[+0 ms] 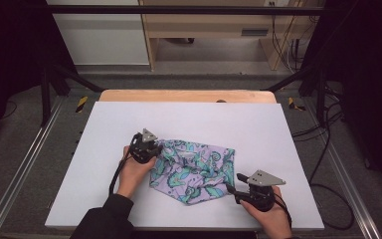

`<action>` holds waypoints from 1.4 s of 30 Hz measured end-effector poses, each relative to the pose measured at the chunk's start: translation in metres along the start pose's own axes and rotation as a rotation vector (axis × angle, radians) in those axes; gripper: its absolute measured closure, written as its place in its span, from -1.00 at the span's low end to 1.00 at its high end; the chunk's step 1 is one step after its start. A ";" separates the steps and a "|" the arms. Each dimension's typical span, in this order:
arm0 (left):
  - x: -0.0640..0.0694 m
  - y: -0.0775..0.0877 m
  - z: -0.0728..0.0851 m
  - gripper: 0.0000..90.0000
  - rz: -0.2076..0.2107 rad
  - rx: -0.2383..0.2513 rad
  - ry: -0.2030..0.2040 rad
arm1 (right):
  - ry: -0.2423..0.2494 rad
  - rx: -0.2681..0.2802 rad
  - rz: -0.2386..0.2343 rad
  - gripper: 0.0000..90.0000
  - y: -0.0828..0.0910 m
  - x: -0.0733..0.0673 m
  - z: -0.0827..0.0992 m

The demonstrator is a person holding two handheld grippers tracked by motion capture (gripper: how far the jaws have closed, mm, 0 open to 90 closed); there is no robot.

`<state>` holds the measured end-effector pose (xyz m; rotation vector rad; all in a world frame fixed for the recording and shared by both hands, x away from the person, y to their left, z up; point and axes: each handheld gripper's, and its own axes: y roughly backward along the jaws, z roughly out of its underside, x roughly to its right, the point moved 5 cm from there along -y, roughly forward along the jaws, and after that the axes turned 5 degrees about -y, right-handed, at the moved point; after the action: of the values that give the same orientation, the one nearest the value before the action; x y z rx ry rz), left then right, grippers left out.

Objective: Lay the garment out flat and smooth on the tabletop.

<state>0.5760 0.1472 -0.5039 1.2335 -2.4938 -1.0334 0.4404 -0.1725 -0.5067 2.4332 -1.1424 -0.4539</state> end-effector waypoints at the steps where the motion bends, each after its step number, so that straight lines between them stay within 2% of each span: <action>1: 0.001 0.002 -0.001 0.74 -0.017 0.008 -0.012 | 0.000 0.001 0.000 -0.05 0.001 0.000 0.000; 3: 0.002 0.010 -0.007 0.36 -0.046 0.039 -0.014 | -0.003 0.007 0.003 -0.08 0.001 0.001 -0.001; 5: 0.007 0.022 -0.011 0.32 -0.056 0.095 -0.012 | -0.005 0.007 0.005 -0.10 0.001 0.001 0.000; 8: 0.018 0.040 -0.012 0.10 -0.055 0.124 -0.029 | -0.003 0.006 0.010 -0.12 0.001 0.000 0.000; 10: 0.029 0.050 -0.009 0.06 -0.042 0.137 -0.027 | -0.003 0.006 0.010 -0.13 0.001 0.000 0.000; 13: 0.049 0.057 0.003 -0.02 -0.027 0.126 -0.033 | -0.005 0.006 0.012 -0.13 0.001 0.000 0.000; 15: 0.062 0.059 0.011 -0.05 -0.019 0.109 -0.055 | -0.004 0.007 0.012 -0.13 0.001 0.000 -0.001; 18: 0.076 0.054 0.021 -0.05 -0.017 0.086 -0.099 | -0.003 0.007 0.012 -0.13 0.001 0.000 0.000; 20: 0.080 0.047 0.025 -0.04 -0.013 0.063 -0.103 | -0.002 0.006 0.010 -0.13 0.000 -0.001 0.000; 23: 0.082 0.040 0.028 0.10 -0.026 0.024 -0.146 | 0.002 0.007 0.005 -0.13 0.000 -0.003 -0.001; 26: 0.081 0.040 0.029 0.51 -0.039 0.028 -0.157 | 0.002 0.009 0.002 -0.11 0.000 -0.002 -0.001; 28: 0.080 0.043 0.031 0.82 -0.027 0.029 -0.162 | 0.001 0.007 0.003 -0.10 0.000 -0.002 -0.001; 29: 0.079 0.045 0.032 0.89 -0.021 0.032 -0.150 | 0.002 0.007 0.003 -0.10 0.000 -0.003 -0.001; 35: 0.070 0.080 0.042 0.95 -0.006 0.058 -0.121 | 0.004 0.005 0.004 -0.08 0.000 -0.002 -0.001; 40: 0.059 0.108 0.071 0.95 -0.017 0.026 -0.108 | 0.006 0.004 0.007 -0.07 0.000 -0.002 -0.001; 42: 0.053 0.115 0.082 0.95 -0.017 0.019 -0.085 | 0.009 0.001 0.009 -0.07 -0.001 -0.002 -0.001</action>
<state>0.4339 0.1971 -0.4973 1.2429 -2.5669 -1.0902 0.4400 -0.1697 -0.5066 2.4273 -1.1499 -0.4389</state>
